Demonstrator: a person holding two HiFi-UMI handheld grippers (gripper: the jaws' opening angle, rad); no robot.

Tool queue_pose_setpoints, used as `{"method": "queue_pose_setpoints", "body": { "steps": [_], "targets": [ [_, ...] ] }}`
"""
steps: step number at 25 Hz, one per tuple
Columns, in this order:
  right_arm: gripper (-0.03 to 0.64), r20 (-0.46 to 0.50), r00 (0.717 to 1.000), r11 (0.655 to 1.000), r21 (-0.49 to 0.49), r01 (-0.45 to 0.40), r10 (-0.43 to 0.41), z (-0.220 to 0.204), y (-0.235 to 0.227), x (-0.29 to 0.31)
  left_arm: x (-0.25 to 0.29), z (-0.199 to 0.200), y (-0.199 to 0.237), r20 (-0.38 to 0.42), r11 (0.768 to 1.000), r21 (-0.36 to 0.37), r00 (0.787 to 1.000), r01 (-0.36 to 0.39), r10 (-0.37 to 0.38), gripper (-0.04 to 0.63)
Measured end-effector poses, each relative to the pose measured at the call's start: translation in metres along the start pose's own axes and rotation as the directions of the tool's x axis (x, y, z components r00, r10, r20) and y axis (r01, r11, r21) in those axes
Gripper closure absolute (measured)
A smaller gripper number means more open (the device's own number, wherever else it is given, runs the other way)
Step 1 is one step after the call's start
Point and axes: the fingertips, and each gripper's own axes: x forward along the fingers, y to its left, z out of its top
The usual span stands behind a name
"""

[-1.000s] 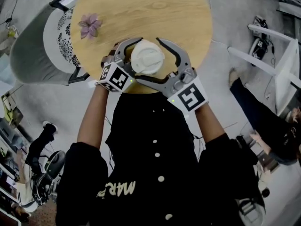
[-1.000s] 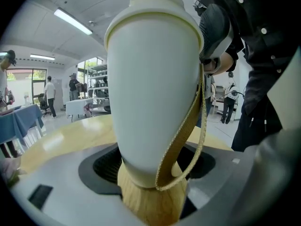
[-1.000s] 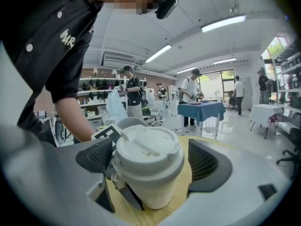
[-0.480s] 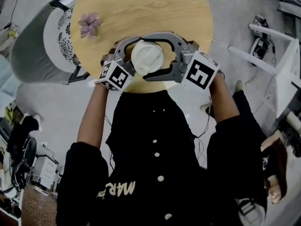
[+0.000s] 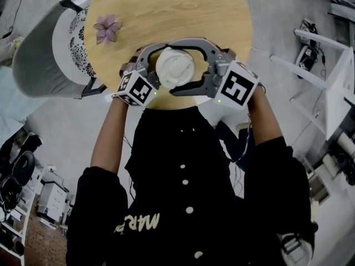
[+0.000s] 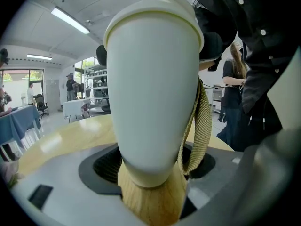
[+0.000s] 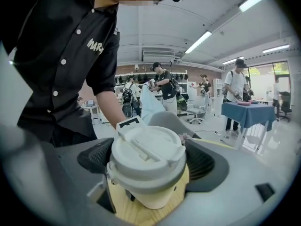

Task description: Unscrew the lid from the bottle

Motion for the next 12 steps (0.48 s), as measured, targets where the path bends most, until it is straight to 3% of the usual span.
{"method": "queue_pose_setpoints", "body": {
  "steps": [2,5,9,12],
  "targets": [
    [0.117,-0.013,0.998,0.998,0.038,0.059,-0.059,-0.003,-0.004,-0.004,0.000,0.000,0.000,0.000,1.000,-0.002,1.000,-0.004,0.004,0.238],
    [0.112,-0.013,0.977,0.972,0.101,0.212,-0.211,-0.005,-0.007,-0.013,0.000,0.001,0.000,0.000,1.000,-0.003,1.000,-0.005,0.005,0.237],
    [0.112,0.002,0.909,0.901,0.132,0.414,-0.418,-0.002,-0.011,-0.012,0.000,0.001,0.000,0.004,1.000,-0.003,1.000,-0.008,0.008,0.236],
    [0.113,0.009,0.856,0.846,0.163,0.508,-0.516,-0.002,-0.018,-0.008,0.000,0.001,0.000,0.002,1.000,-0.003,1.000,-0.012,0.012,0.236]
  ]
}}
